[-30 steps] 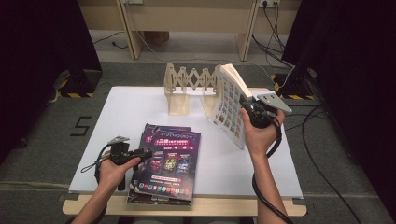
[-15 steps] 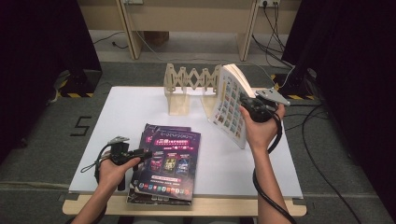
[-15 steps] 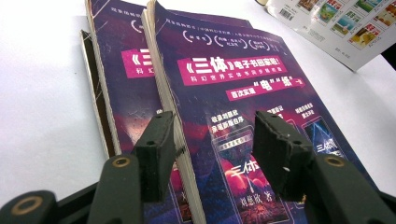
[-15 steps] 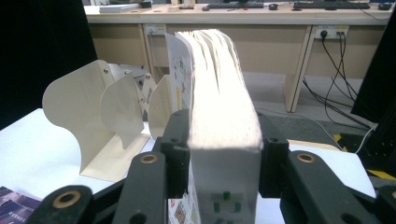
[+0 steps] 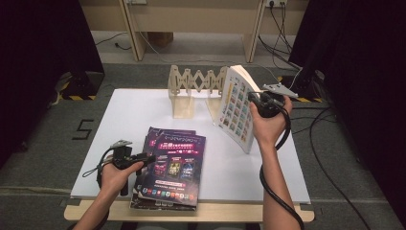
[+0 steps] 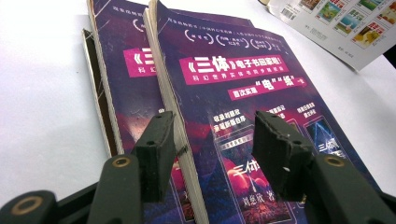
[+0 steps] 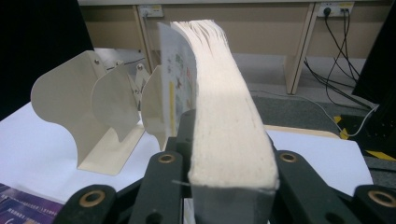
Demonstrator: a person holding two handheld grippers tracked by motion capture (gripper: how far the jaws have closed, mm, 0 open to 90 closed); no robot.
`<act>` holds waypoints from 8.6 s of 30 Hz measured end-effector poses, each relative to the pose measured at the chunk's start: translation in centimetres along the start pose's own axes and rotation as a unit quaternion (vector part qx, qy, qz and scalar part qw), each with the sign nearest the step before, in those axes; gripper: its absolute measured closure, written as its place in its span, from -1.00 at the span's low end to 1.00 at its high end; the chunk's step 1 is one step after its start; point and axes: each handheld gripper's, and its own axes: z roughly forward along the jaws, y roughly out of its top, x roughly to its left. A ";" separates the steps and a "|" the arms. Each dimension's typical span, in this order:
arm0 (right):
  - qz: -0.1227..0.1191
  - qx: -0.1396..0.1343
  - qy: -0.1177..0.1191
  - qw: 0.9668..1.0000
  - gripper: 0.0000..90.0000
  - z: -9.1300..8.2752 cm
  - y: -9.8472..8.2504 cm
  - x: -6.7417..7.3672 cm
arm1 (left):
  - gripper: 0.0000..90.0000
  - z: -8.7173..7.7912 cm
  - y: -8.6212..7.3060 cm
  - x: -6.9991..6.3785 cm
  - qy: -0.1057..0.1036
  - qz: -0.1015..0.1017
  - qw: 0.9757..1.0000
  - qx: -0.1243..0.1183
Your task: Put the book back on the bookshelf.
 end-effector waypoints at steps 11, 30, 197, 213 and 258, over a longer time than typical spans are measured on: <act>0.013 -0.026 0.015 0.999 0.65 0.4 1.1 2.1 | 0.06 -0.1 0.1 0.2 0.001 -0.004 1.000 -0.003; 0.018 -0.050 0.020 0.998 0.66 2.2 3.0 3.7 | 0.06 -0.3 0.2 0.4 0.000 -0.007 1.000 -0.005; 0.025 -0.006 -0.026 0.999 0.41 7.9 2.5 2.6 | 0.06 0.2 -0.2 0.5 0.005 0.001 1.000 0.003; 0.028 -0.006 -0.020 0.999 0.29 5.9 1.8 2.3 | 0.03 0.1 -0.2 0.4 0.008 0.006 1.000 0.003; 0.037 0.006 -0.001 0.999 0.26 2.5 -0.3 2.4 | 0.02 0.3 -0.3 -0.1 0.006 0.010 1.000 0.007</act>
